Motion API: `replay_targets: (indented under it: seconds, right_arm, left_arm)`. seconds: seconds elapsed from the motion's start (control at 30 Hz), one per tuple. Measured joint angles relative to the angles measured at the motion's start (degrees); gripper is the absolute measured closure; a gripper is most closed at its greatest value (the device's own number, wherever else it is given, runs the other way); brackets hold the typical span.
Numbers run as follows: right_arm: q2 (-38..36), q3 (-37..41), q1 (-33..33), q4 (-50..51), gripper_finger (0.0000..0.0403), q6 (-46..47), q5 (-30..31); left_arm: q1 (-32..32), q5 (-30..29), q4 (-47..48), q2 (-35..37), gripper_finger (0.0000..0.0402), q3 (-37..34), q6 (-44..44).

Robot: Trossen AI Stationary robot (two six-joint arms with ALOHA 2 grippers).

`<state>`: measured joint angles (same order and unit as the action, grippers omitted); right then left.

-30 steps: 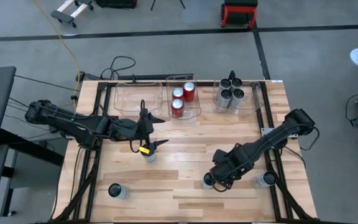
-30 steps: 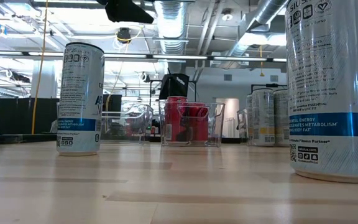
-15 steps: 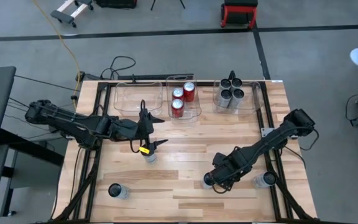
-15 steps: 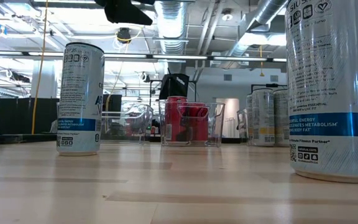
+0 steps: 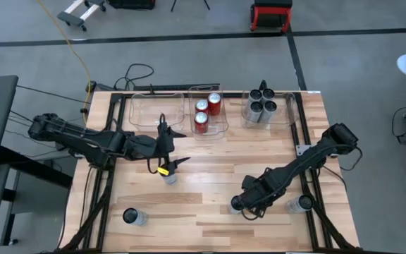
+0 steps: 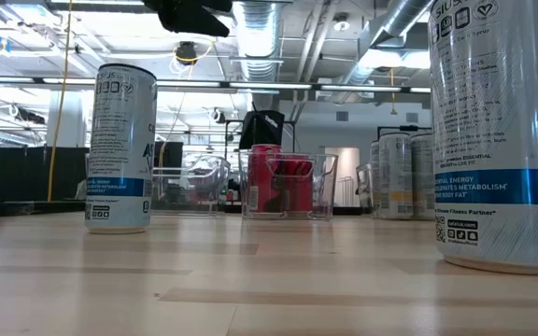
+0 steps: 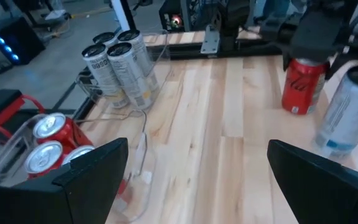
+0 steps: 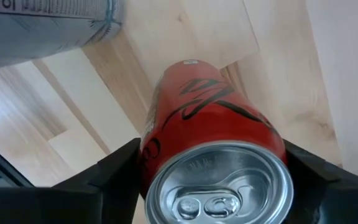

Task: Sort soda cans
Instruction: Put the red-black soda can into the middle transparent bin

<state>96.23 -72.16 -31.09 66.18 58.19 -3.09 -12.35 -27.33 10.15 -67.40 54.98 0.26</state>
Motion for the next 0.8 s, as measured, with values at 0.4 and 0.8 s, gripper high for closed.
replay_targets:
  seconds: [0.4, 0.8]
  right_arm:
    - [-5.1, -5.0, 3.9, 5.3, 0.0102, -6.3, 5.1]
    - [-10.2, -7.0, 20.1, 6.2, 0.0103, -21.4, 10.6]
  left_arm:
    - [5.6, -0.1, 5.6, -1.6, 0.0019, 0.0, 1.9]
    - [12.1, 3.3, 4.4, -8.8, 0.0019, 0.0, 4.2]
